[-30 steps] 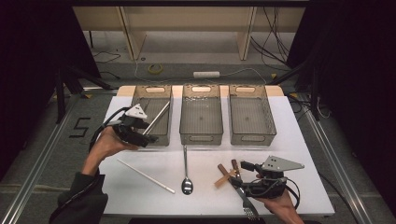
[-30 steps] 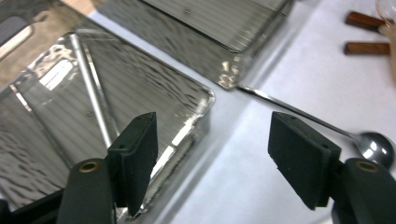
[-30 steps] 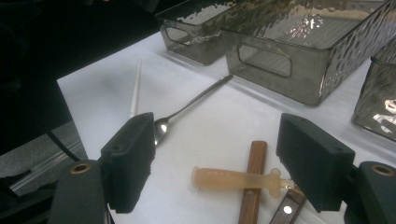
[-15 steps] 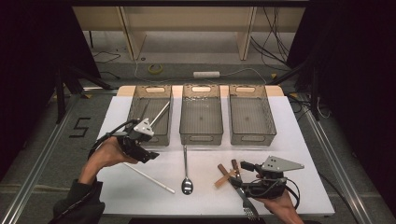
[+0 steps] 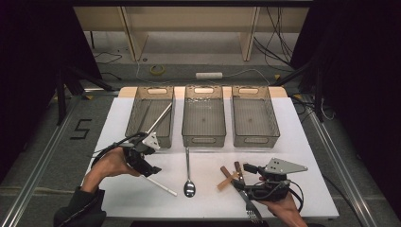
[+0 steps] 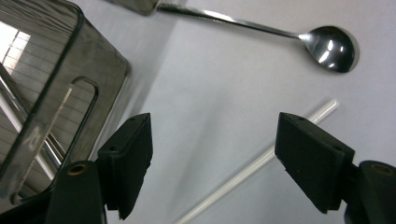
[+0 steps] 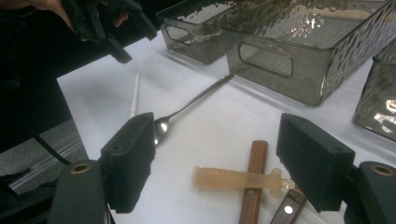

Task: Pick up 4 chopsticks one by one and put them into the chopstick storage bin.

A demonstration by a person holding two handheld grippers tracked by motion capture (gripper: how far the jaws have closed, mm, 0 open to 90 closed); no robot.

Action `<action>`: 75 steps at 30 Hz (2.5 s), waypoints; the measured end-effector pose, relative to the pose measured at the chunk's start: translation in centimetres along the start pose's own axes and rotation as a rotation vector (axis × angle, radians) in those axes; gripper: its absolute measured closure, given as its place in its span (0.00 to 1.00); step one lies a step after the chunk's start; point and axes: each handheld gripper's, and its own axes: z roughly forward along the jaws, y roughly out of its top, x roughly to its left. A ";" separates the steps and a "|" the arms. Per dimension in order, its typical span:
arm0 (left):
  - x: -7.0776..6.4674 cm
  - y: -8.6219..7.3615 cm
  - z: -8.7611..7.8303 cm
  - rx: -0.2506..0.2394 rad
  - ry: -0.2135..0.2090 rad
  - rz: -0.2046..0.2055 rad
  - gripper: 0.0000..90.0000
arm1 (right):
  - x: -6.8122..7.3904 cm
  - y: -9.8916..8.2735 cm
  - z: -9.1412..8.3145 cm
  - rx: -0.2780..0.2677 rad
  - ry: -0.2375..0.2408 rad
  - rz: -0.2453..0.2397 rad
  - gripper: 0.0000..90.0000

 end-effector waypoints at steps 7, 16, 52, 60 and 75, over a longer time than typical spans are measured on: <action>-0.4 -0.7 0.7 0.059 -0.011 0.035 0.32 | 0.0 0.0 0.0 0.001 -0.001 -0.001 0.32; -0.3 -1.8 1.1 0.103 -0.018 0.040 0.36 | 0.1 0.0 0.0 0.002 -0.003 -0.006 0.32; 0.3 -3.2 3.6 0.247 -0.082 0.131 0.68 | 0.1 0.0 0.0 0.003 -0.002 -0.008 0.32; 0.1 -3.1 3.7 0.243 -0.102 0.161 0.71 | 0.1 0.0 0.0 0.003 -0.002 -0.008 0.32; -0.4 -3.1 3.9 0.265 -0.123 0.216 0.79 | 0.1 0.0 0.0 0.003 -0.003 -0.007 0.32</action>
